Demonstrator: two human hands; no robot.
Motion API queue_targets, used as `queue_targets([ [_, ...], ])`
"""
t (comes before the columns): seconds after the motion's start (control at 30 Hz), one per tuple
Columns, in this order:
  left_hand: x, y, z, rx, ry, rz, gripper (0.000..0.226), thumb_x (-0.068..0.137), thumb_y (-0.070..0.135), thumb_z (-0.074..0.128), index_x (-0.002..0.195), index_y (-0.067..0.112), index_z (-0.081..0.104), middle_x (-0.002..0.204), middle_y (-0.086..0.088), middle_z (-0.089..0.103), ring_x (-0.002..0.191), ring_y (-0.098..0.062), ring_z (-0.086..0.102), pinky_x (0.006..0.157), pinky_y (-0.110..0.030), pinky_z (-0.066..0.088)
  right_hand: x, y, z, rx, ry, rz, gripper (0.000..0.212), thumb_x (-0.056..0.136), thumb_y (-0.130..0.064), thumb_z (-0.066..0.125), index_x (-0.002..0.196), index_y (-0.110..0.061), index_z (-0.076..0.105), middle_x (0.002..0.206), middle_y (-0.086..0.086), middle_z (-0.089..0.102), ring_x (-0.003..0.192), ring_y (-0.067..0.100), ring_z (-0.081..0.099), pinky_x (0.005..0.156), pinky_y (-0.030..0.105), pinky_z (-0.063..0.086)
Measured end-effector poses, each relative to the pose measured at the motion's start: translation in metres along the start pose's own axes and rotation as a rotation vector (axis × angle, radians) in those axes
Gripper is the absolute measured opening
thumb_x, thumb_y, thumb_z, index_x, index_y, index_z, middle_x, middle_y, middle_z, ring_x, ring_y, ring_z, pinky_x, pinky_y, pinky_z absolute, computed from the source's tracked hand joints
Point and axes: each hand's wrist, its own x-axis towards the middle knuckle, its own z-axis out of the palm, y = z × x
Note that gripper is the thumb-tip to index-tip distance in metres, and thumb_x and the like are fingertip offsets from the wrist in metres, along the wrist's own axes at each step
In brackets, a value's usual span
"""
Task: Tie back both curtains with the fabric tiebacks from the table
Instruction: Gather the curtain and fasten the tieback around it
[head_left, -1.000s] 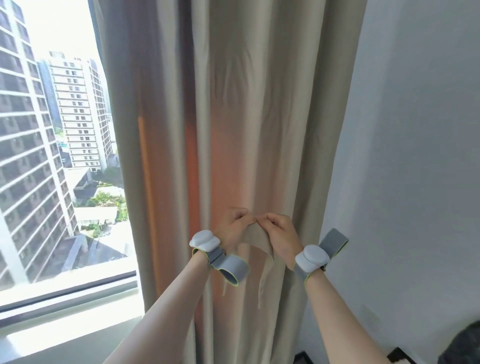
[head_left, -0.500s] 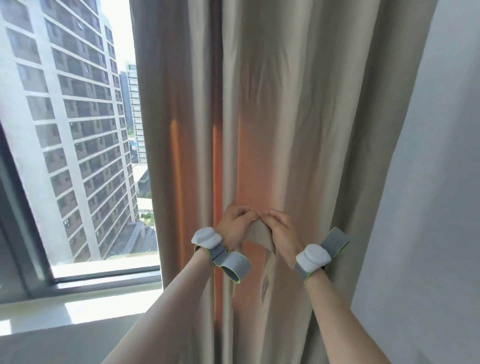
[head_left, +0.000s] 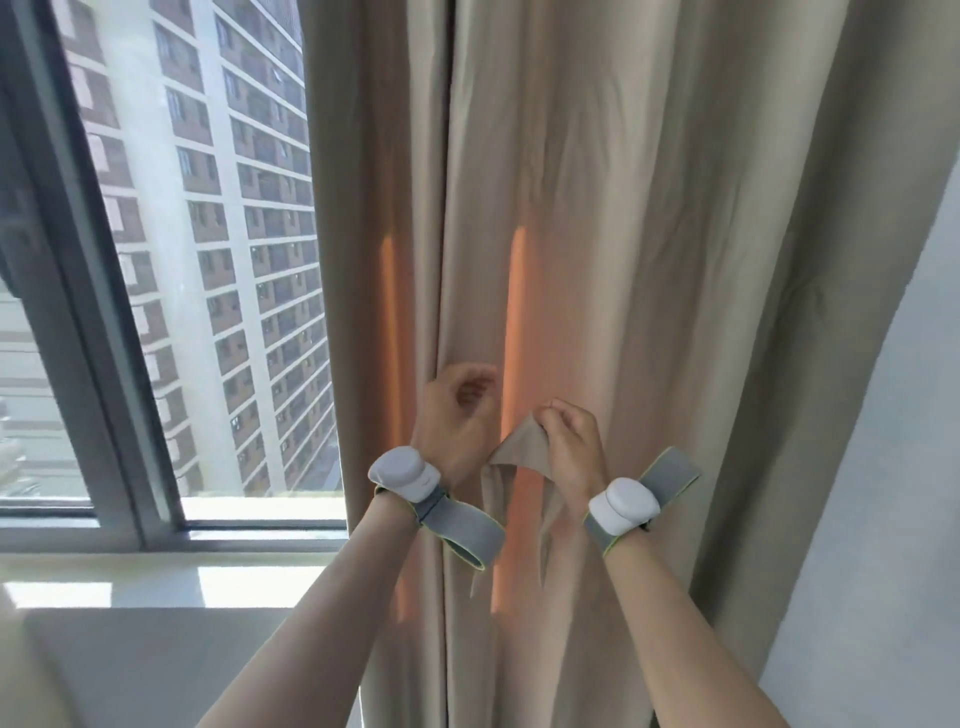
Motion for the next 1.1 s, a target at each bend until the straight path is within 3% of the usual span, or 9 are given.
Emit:
queue_targets([
  [0.1, 0.004, 0.0, -0.014, 0.142, 0.162, 0.229, 0.034, 0.076, -0.003, 0.057, 0.107, 0.008, 0.066, 0.109, -0.003, 0.06, 0.101, -0.014, 0.056, 0.092, -0.022, 0.043, 0.003, 0.005, 0.01, 0.02, -0.012, -0.006, 0.032, 0.093, 0.003, 0.045, 0.062, -0.003, 0.051, 0.067, -0.004, 0.047, 0.065, 0.007, 0.041, 0.061, 0.024, 0.035],
  [0.17, 0.004, -0.002, -0.019, 0.292, 0.318, 0.268, 0.044, 0.071, 0.007, 0.057, 0.113, 0.02, 0.061, 0.119, 0.004, 0.048, 0.11, -0.011, 0.043, 0.099, -0.019, 0.032, 0.006, 0.008, 0.017, 0.02, -0.011, -0.027, 0.025, 0.095, 0.005, 0.045, 0.08, 0.014, 0.064, 0.088, 0.007, 0.057, 0.082, 0.014, 0.052, 0.074, 0.025, 0.04],
  [0.33, 0.006, -0.013, -0.025, 0.569, 0.546, 0.134, 0.087, 0.067, 0.025, 0.058, 0.15, 0.022, 0.03, 0.155, -0.009, 0.023, 0.145, -0.03, 0.022, 0.117, -0.05, 0.019, 0.011, 0.016, 0.032, -0.009, -0.007, -0.049, 0.024, 0.095, 0.006, 0.047, 0.088, 0.017, 0.067, 0.111, 0.008, 0.061, 0.101, 0.015, 0.055, 0.081, 0.011, 0.039],
  [0.53, 0.009, -0.033, -0.026, 0.379, 0.504, -0.124, 0.1, 0.076, 0.038, 0.053, 0.158, 0.023, -0.002, 0.166, -0.006, -0.003, 0.153, -0.031, 0.002, 0.122, -0.057, 0.006, 0.016, 0.019, 0.04, -0.028, -0.057, -0.033, 0.025, 0.095, 0.002, 0.049, 0.082, 0.014, 0.067, 0.12, 0.006, 0.063, 0.101, 0.011, 0.057, 0.078, 0.006, 0.039],
  [0.67, 0.009, -0.038, -0.025, 0.23, 0.427, -0.235, 0.099, 0.082, 0.043, 0.056, 0.157, 0.032, -0.008, 0.164, -0.008, 0.01, 0.149, -0.034, 0.016, 0.121, -0.055, 0.014, 0.016, 0.017, 0.045, -0.028, -0.063, -0.048, 0.03, 0.094, 0.003, 0.049, 0.069, -0.002, 0.065, 0.118, 0.005, 0.064, 0.102, 0.011, 0.057, 0.078, 0.006, 0.039],
  [0.83, 0.012, -0.041, -0.021, 0.02, 0.342, -0.261, 0.095, 0.089, 0.043, 0.06, 0.159, 0.023, -0.002, 0.163, -0.008, 0.018, 0.146, -0.022, 0.025, 0.105, -0.025, 0.019, 0.016, 0.021, 0.048, 0.002, -0.075, -0.073, 0.03, 0.092, -0.001, 0.05, 0.069, -0.005, 0.069, 0.111, -0.01, 0.069, 0.103, 0.01, 0.061, 0.085, 0.015, 0.044],
  [0.93, 0.014, -0.042, -0.021, 0.009, 0.285, -0.276, 0.094, 0.086, 0.056, 0.058, 0.158, 0.02, 0.01, 0.156, -0.013, 0.036, 0.14, -0.031, 0.039, 0.116, -0.038, 0.032, 0.017, 0.026, 0.051, 0.034, -0.082, -0.054, 0.028, 0.086, -0.014, 0.05, 0.077, 0.0, 0.074, 0.121, -0.003, 0.071, 0.111, 0.013, 0.065, 0.094, 0.026, 0.047],
  [1.0, 0.015, -0.043, -0.022, -0.014, 0.237, -0.284, 0.098, 0.082, 0.063, 0.058, 0.157, 0.021, 0.013, 0.149, -0.012, 0.045, 0.134, -0.028, 0.047, 0.111, -0.043, 0.041, 0.015, 0.025, 0.052, 0.08, -0.117, -0.037, 0.03, 0.085, -0.016, 0.05, 0.08, -0.016, 0.079, 0.115, -0.013, 0.074, 0.11, 0.008, 0.067, 0.09, 0.021, 0.05],
  [1.1, 0.018, -0.042, -0.02, -0.118, 0.166, -0.281, 0.099, 0.079, 0.06, 0.065, 0.156, 0.021, 0.017, 0.136, -0.006, 0.056, 0.114, -0.005, 0.061, 0.095, -0.021, 0.051, 0.014, 0.023, 0.052, 0.09, -0.19, -0.048, 0.043, 0.089, -0.011, 0.046, 0.081, -0.038, 0.079, 0.109, -0.02, 0.075, 0.106, 0.0, 0.068, 0.088, 0.017, 0.05],
])
